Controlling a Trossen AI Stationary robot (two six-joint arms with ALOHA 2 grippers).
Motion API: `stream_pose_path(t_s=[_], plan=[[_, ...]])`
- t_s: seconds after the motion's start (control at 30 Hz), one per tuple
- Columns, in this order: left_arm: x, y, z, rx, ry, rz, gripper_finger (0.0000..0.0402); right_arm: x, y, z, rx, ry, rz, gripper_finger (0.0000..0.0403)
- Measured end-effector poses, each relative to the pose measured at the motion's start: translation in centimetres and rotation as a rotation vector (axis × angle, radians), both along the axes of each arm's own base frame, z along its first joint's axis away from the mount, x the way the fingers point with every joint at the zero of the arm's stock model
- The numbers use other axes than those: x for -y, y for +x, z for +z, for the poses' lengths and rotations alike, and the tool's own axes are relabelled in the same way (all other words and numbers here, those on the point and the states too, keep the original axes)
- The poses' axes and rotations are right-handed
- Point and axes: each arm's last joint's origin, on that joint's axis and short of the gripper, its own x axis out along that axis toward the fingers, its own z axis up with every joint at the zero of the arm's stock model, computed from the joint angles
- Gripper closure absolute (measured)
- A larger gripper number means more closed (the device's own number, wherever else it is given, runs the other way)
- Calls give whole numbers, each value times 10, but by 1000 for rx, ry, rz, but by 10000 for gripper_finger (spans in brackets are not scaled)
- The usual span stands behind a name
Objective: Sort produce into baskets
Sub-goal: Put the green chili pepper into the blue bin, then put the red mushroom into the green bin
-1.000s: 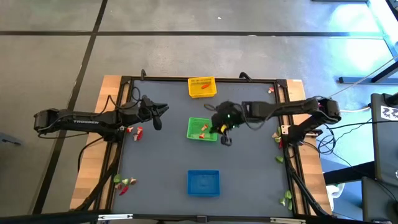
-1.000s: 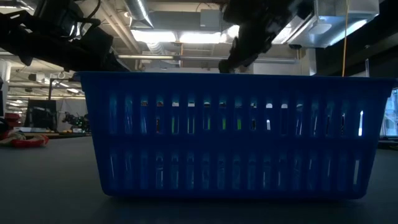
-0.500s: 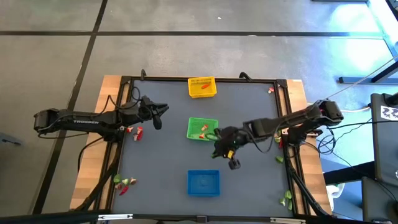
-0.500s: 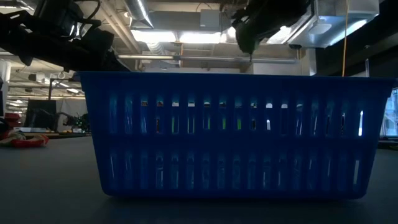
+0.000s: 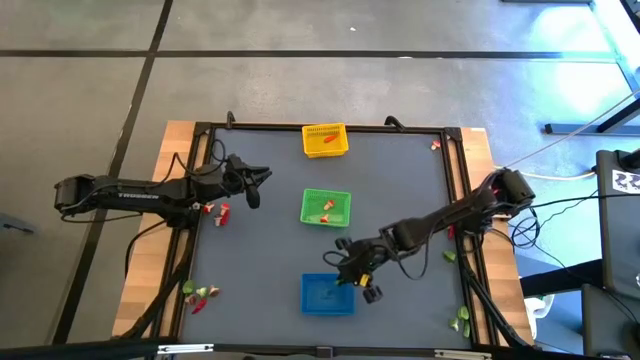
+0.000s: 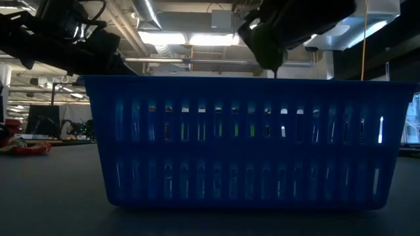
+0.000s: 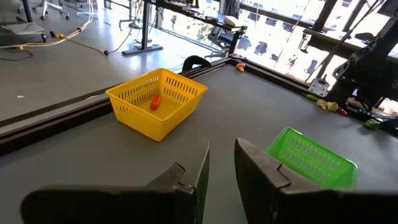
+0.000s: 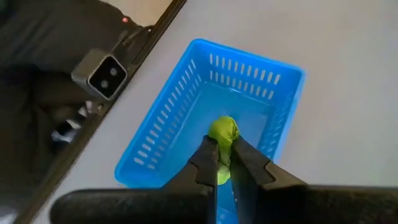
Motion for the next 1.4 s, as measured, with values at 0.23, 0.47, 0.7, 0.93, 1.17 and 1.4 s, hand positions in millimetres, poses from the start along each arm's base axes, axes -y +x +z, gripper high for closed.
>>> stream_pose_path(t_s=[0.23, 0.47, 0.7, 0.93, 1.17, 1.4], plan=[[0, -1, -3, -17, 12, -4, 329, -2, 7, -18, -71, 50, -15, 381], [0, -1, -3, -16, 12, -4, 329, -3, 10, -45, -161, 14, -20, 381], [0, -1, -3, -17, 13, -4, 329, -3, 11, -49, -164, 1, -31, 360], [0, -1, -3, -28, 31, -8, 329, -3, 11, -47, -150, -19, -33, 281], [0, -1, -3, -27, 28, -7, 329, 0, 6, -21, -46, -60, -6, 259], [0, -1, -3, -26, 27, -7, 329, 16, -14, 14, 7, -206, -97, 263]])
